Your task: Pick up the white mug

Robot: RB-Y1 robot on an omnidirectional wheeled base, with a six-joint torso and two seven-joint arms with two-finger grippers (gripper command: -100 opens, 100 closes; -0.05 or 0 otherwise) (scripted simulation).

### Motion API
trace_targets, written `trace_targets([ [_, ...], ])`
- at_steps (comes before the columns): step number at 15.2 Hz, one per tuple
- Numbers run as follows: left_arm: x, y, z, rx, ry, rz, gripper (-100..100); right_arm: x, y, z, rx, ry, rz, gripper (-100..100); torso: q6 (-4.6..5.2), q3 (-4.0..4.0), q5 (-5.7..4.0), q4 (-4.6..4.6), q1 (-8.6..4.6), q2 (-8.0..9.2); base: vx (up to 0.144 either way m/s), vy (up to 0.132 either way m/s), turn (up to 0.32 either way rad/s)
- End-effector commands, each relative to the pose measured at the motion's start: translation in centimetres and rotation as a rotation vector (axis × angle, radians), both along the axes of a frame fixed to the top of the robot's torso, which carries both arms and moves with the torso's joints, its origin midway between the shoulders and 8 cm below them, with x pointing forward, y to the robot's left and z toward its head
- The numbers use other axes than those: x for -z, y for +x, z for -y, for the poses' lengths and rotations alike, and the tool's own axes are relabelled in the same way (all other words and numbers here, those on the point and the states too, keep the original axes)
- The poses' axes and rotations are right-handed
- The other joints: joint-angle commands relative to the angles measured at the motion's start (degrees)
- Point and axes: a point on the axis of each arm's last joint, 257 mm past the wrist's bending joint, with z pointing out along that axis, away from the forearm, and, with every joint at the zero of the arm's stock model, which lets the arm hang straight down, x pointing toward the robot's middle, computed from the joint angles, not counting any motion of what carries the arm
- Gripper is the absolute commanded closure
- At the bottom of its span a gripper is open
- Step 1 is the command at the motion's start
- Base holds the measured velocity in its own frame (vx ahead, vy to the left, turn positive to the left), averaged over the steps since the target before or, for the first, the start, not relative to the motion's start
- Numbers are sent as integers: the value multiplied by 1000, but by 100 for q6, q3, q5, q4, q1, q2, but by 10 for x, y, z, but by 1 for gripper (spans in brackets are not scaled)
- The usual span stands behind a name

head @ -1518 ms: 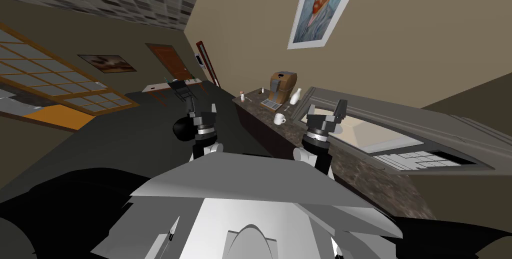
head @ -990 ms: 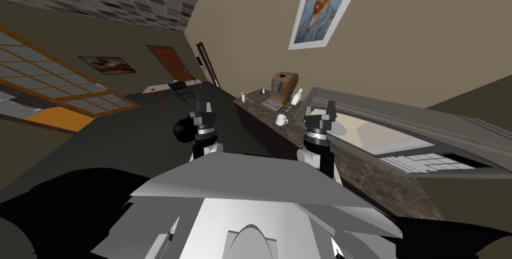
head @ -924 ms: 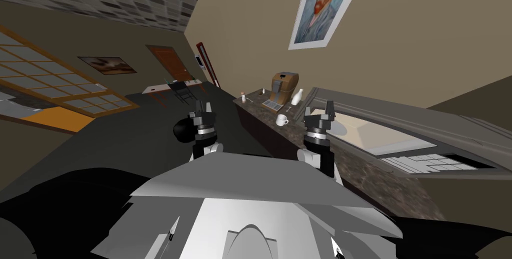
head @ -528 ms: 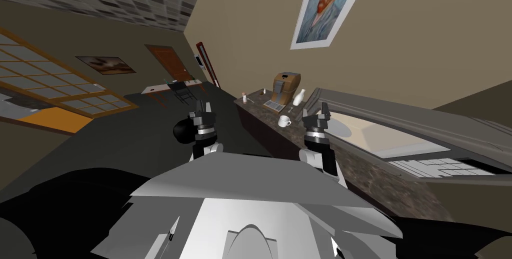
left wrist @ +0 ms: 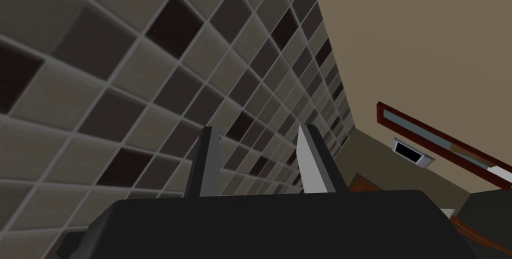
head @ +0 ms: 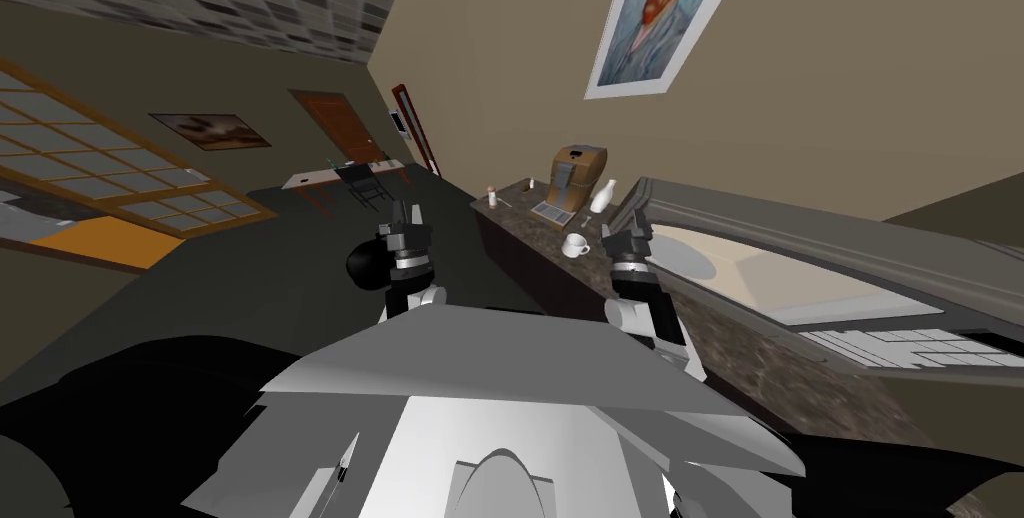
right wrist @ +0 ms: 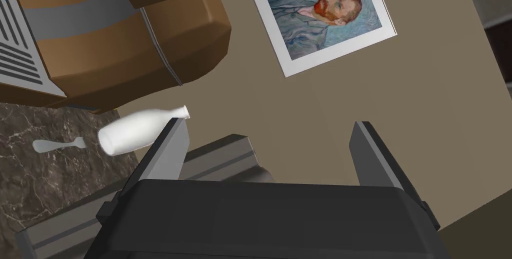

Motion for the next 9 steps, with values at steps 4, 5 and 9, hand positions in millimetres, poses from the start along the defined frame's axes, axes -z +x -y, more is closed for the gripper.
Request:
trace_targets([
  [4,0,0,0,0,0,0,0,28,9,9,-11,49,-115,-100,0,-2,0,-1,-1,-3,49,60,-2],
  [5,0,0,0,0,0,0,0,35,12,17,-20,84,-144,-100,0,-1,0,-1,-4,-2,51,78,5],
  [9,0,0,0,0,0,0,0,53,16,25,-22,125,-217,-100,0,4,-1,1,-10,8,29,55,0],
])
